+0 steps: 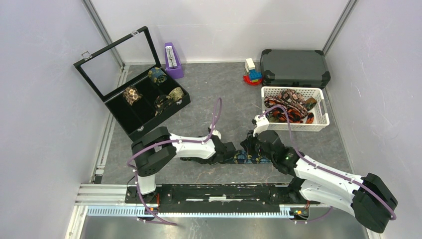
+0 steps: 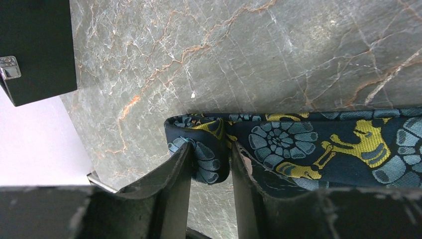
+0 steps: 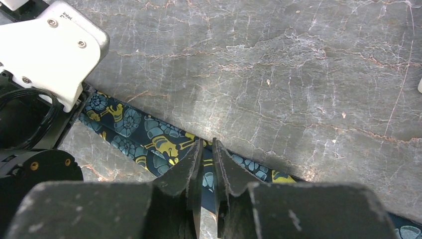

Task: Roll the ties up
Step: Roll the tie at the center of the board.

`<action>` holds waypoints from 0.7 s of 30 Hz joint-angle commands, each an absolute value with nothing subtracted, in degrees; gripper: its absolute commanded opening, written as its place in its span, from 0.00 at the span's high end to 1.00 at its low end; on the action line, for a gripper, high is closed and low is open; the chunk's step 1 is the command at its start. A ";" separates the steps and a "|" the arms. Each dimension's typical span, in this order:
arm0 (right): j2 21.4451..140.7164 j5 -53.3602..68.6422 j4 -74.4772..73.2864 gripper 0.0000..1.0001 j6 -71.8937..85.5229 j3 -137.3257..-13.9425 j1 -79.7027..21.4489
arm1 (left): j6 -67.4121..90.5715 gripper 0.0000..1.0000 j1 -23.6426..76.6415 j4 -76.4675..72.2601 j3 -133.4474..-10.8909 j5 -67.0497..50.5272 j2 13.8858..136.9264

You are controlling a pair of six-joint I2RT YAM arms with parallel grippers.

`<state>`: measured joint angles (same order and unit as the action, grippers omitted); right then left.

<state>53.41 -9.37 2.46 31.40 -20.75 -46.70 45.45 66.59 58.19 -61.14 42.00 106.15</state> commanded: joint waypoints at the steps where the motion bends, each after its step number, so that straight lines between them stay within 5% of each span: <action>1: 53.13 -10.05 3.30 0.82 31.08 -21.19 -46.49 | 45.18 0.57 67.02 51.65 -61.62 37.84 104.50; 11: 55.03 -8.74 4.28 0.82 31.13 -22.28 -46.49 | 44.32 0.59 66.94 50.29 -61.10 36.93 100.20; 21: 58.47 -6.76 6.08 0.81 31.09 -24.34 -46.50 | 42.98 0.48 66.90 49.61 -60.87 35.36 95.00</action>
